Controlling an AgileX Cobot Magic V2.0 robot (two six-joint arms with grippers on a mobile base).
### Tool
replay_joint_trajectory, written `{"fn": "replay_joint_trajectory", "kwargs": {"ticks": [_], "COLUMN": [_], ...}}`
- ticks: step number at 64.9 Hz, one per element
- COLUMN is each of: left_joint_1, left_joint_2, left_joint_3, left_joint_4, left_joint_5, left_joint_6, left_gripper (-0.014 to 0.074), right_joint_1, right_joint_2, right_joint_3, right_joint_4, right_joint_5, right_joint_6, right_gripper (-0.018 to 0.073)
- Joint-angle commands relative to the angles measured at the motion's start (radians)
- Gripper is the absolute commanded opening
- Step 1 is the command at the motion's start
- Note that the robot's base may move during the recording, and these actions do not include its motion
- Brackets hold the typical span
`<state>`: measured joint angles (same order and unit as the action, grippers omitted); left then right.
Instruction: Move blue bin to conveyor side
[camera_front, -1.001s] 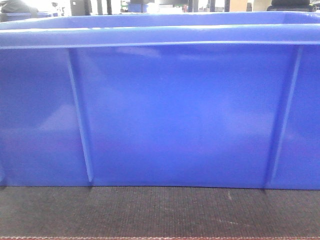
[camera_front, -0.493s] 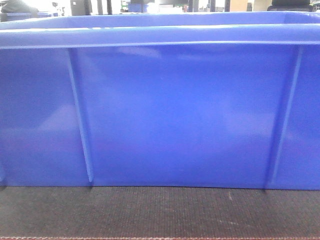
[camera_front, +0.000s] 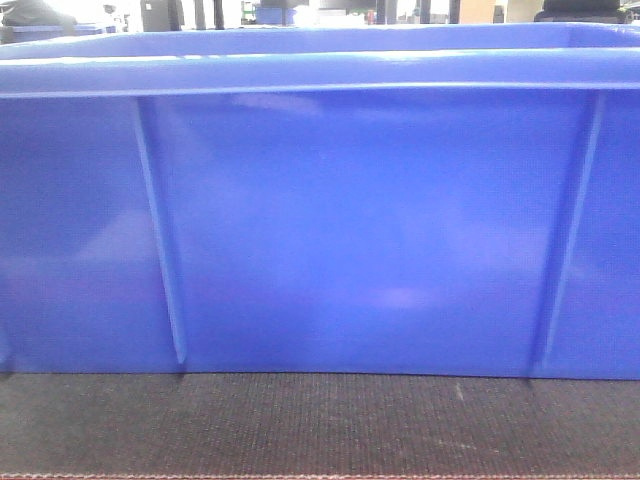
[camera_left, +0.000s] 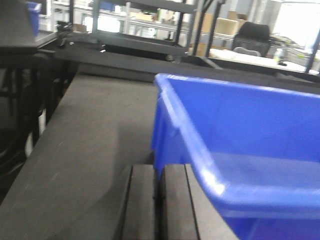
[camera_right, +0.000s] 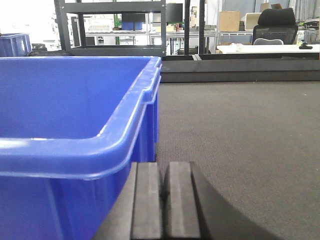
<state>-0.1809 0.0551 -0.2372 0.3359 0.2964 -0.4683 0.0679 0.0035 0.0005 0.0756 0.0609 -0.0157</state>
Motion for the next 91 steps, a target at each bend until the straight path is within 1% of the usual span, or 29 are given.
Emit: {"fn": "replay_joint_trajectory", "kwargs": {"ticks": [1,4,10,12,15,18,24,27,35,91], "left_joint_1": [0.064,0.094,0.157,0.169,0.182,0.192,0.197,0.197,0.197,0.197], "left_joint_2": [-0.055,-0.055,-0.055,-0.055,-0.055,-0.055,-0.055,-0.055,-0.055,-0.055], "left_joint_3": [0.068,0.096,0.140,0.153,0.171,0.192,0.237,0.237,0.237,0.237], "left_joint_4": [-0.087,-0.133,-0.222,-0.254,-0.298,-0.306,-0.306,-0.306,-0.298,-0.298], "left_joint_5": [-0.031,-0.033,-0.073,-0.088,-0.116,-0.170,-0.279,-0.358,-0.303,-0.306], "left_joint_6": [0.106,0.188,0.329,0.375,0.417,0.432,0.432,0.432,0.432,0.432], "left_gripper": [-0.0008,-0.0008,-0.0008,-0.0008,-0.0008,-0.0008,-0.0008,-0.0008,-0.0008,-0.0008], "right_joint_1": [-0.005,-0.005,-0.005,-0.005,-0.005,-0.005,-0.005,-0.005,-0.005,-0.005], "right_joint_2": [-0.003,-0.003,-0.003,-0.003,-0.003,-0.003,-0.003,-0.003,-0.003,-0.003], "right_joint_3": [0.000,0.000,0.000,0.000,0.000,0.000,0.000,0.000,0.000,0.000], "right_joint_4": [0.003,0.003,0.003,0.003,0.003,0.003,0.003,0.003,0.003,0.003], "right_joint_5": [-0.025,-0.025,-0.025,-0.025,-0.025,-0.025,-0.025,-0.025,-0.025,-0.025], "right_joint_6": [-0.005,-0.005,-0.005,-0.005,-0.005,-0.005,-0.005,-0.005,-0.005,-0.005], "right_gripper": [-0.0079,-0.0079,-0.0079,-0.0079,-0.0079,-0.0079,-0.0079,-0.0079,-0.0079,-0.0079]}}
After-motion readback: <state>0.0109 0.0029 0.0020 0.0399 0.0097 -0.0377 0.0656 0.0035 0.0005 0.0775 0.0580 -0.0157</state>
